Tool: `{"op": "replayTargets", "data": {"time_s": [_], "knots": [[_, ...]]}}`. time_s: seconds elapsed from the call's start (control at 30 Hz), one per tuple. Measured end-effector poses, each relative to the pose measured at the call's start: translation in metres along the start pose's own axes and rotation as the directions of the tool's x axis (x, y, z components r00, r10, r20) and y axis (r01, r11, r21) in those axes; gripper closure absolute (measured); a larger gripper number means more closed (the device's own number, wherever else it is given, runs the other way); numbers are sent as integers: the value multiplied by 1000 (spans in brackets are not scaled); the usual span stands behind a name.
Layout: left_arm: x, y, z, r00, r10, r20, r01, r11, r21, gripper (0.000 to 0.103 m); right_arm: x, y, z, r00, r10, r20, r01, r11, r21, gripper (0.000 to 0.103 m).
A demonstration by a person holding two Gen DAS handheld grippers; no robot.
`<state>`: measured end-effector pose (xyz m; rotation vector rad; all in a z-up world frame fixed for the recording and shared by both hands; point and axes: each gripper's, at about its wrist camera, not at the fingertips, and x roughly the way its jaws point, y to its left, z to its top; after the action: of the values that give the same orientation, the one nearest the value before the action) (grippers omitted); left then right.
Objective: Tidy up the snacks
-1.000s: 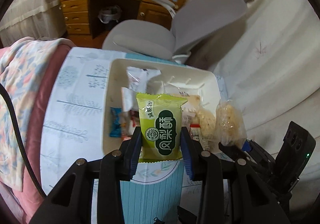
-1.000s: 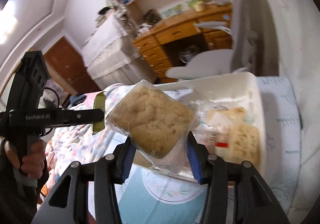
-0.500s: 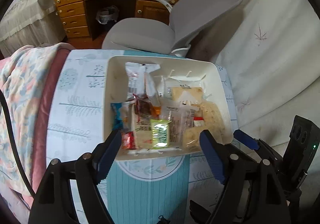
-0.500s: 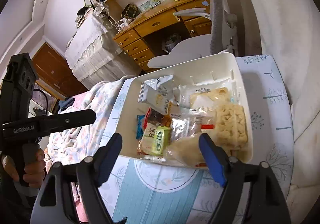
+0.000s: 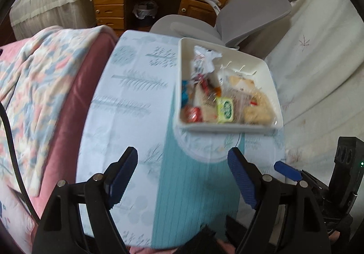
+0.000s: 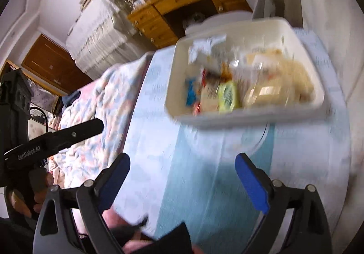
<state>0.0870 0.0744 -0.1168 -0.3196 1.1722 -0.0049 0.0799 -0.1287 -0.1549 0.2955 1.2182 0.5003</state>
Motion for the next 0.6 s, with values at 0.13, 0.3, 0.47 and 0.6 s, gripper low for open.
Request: {"op": "replayTargets", "data": {"time_s": [0.13,0.3,0.47,0.6], "knots": [[-16,30,-30,1000,7,-3,-7,999,-38,23,-2,25,-27,998,-41,-46,42,999,5,8],[-22,42,-49,999,-29,-19,27,998,-53,23,-19,53,-52,991,-123,-50,122,992,-18,7],[-35,24,-59,1000,-20,4,20,999,36,21,-35,58,-65,987,-158,-44,159,987,18,6],[-45,7,-63,999,15,35,-18,996,93,19,-53,57,-72,984,-176,-3,176,983,44,6]]}}
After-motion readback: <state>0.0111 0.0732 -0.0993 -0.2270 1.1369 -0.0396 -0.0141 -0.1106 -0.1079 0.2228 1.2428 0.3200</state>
